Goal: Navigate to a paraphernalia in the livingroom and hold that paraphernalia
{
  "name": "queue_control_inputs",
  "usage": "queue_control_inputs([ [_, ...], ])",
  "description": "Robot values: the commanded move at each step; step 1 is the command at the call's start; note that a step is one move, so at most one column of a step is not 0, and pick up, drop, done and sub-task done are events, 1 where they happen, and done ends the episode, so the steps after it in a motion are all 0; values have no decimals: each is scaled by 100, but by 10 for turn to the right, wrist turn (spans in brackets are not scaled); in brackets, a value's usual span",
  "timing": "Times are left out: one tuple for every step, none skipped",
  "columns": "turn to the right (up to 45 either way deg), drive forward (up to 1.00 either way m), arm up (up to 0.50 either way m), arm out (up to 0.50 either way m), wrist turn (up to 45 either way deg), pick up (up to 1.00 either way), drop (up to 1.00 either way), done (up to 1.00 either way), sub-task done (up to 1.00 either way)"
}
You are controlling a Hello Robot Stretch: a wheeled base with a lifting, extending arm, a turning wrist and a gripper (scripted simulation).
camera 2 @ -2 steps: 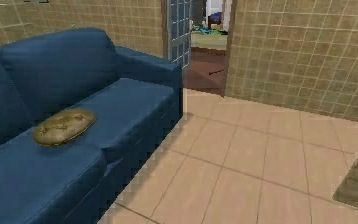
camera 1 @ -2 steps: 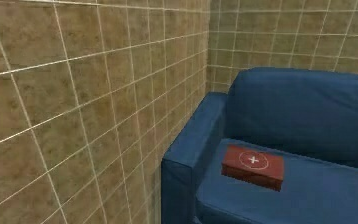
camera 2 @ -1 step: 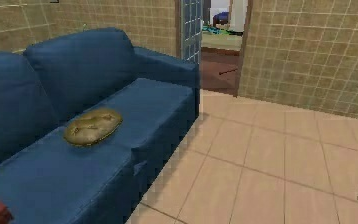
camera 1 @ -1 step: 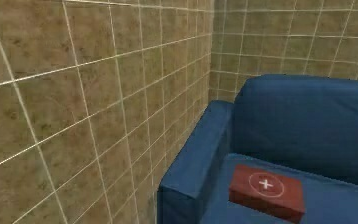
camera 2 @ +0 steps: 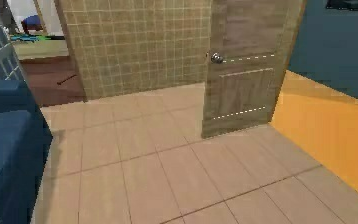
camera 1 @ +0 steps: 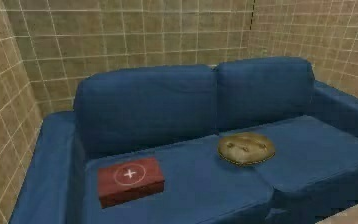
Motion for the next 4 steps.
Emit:
queue_control_inputs([
  [450, 0, 0, 0, 0, 0, 0, 0, 0],
  [270, 0, 0, 0, 0, 0, 0, 0, 0],
  [0, 20, 0, 0, 0, 0, 0, 0, 0],
  [60, 0, 0, 0, 0, 0, 0, 0, 0],
])
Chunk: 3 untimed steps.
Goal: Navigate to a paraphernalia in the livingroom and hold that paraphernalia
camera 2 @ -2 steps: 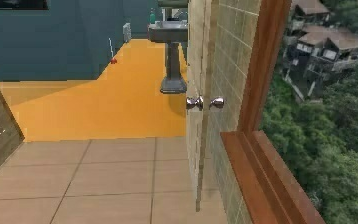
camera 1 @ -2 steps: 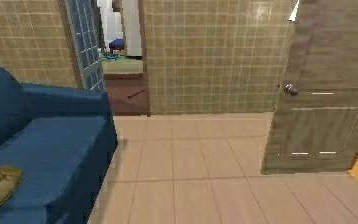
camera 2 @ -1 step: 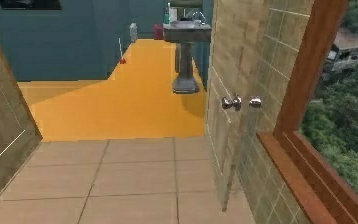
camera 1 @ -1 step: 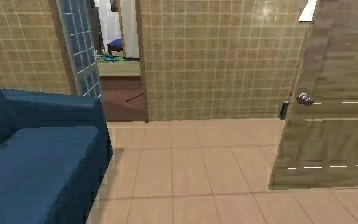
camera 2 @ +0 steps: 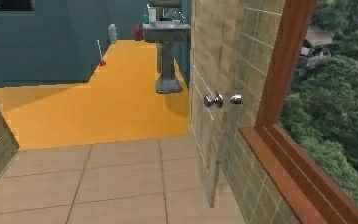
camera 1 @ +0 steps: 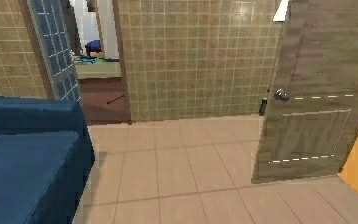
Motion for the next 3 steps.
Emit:
queue_control_inputs([
  [30, 0, 0, 0, 0, 0, 0, 0, 0],
  [0, 5, 0, 0, 0, 0, 0, 0, 0],
  [450, 0, 0, 0, 0, 0, 0, 0, 0],
])
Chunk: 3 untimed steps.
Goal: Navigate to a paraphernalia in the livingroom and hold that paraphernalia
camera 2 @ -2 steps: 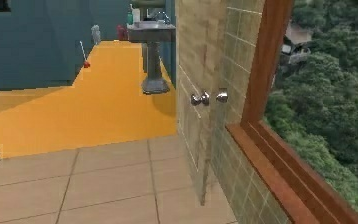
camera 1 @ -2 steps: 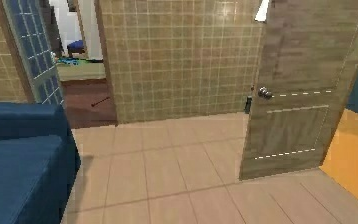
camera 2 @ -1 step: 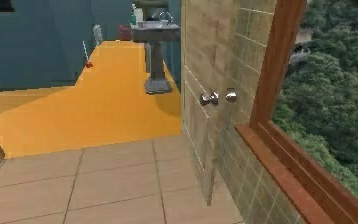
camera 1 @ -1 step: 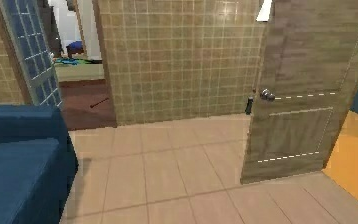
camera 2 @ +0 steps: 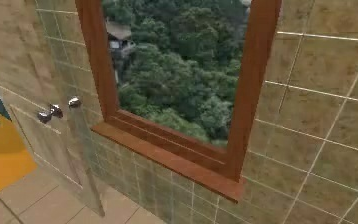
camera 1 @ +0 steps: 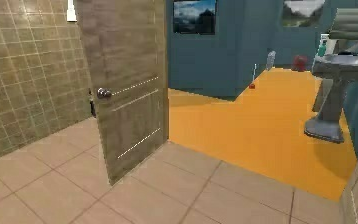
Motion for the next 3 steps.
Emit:
queue_control_inputs([
  [450, 0, 0, 0, 0, 0, 0, 0, 0],
  [450, 0, 0, 0, 0, 0, 0, 0, 0],
  [180, 0, 0, 0, 0, 0, 0, 0, 0],
])
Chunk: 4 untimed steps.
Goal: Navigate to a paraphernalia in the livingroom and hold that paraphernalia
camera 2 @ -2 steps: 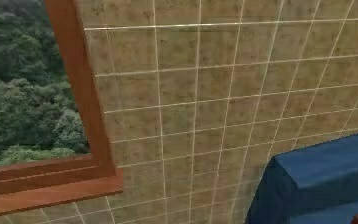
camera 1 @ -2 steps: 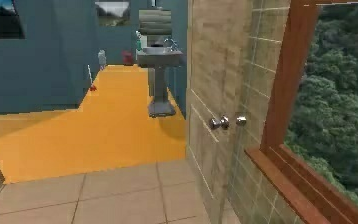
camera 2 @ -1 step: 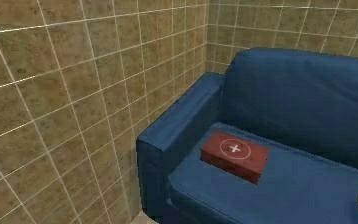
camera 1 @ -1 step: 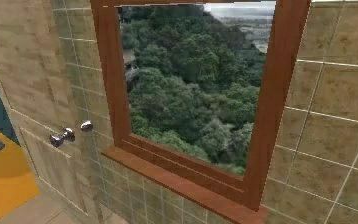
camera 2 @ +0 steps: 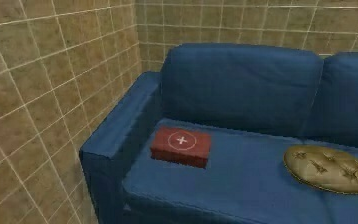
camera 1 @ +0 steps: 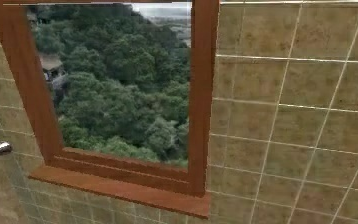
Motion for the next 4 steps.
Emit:
queue_control_inputs([
  [450, 0, 0, 0, 0, 0, 0, 0, 0],
  [450, 0, 0, 0, 0, 0, 0, 0, 0],
  [0, 40, 0, 0, 0, 0, 0, 0, 0],
  [-450, 0, 0, 0, 0, 0, 0, 0, 0],
])
